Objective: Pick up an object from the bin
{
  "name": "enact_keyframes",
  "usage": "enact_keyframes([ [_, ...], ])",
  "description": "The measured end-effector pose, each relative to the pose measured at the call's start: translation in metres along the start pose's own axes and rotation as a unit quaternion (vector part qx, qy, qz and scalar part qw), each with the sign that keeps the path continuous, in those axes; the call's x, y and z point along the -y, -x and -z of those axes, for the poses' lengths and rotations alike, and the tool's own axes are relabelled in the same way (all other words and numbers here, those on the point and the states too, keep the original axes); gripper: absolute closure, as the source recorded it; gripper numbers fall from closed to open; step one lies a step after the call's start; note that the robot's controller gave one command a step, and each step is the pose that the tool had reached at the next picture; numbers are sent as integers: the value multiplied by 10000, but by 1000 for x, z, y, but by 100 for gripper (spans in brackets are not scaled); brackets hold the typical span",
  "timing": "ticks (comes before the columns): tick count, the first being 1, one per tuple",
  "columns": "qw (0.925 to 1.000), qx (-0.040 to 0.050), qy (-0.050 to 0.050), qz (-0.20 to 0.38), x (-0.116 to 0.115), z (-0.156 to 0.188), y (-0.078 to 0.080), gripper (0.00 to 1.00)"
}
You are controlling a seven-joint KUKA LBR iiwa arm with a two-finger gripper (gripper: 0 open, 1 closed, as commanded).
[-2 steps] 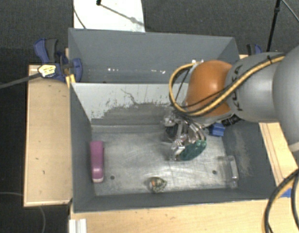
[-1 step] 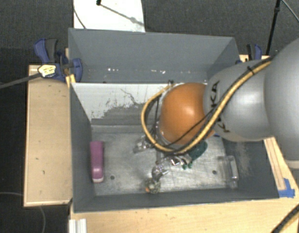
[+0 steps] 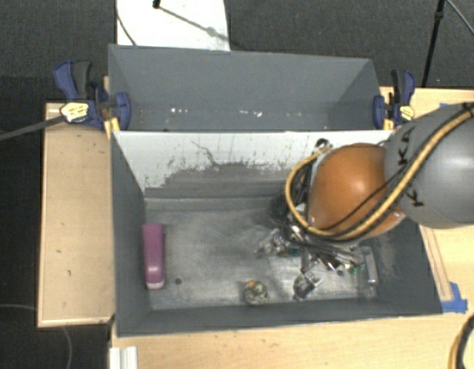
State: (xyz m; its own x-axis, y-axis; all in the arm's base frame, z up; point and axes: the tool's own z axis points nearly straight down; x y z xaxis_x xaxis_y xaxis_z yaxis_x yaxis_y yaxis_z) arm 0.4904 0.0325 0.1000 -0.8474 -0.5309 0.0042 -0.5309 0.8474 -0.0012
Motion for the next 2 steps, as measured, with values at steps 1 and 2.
enact_keyframes([
  [1,9993,39,10,378,81,-29,44,0],
  [2,9999,38,-4,140,60,-27,69,0],
])
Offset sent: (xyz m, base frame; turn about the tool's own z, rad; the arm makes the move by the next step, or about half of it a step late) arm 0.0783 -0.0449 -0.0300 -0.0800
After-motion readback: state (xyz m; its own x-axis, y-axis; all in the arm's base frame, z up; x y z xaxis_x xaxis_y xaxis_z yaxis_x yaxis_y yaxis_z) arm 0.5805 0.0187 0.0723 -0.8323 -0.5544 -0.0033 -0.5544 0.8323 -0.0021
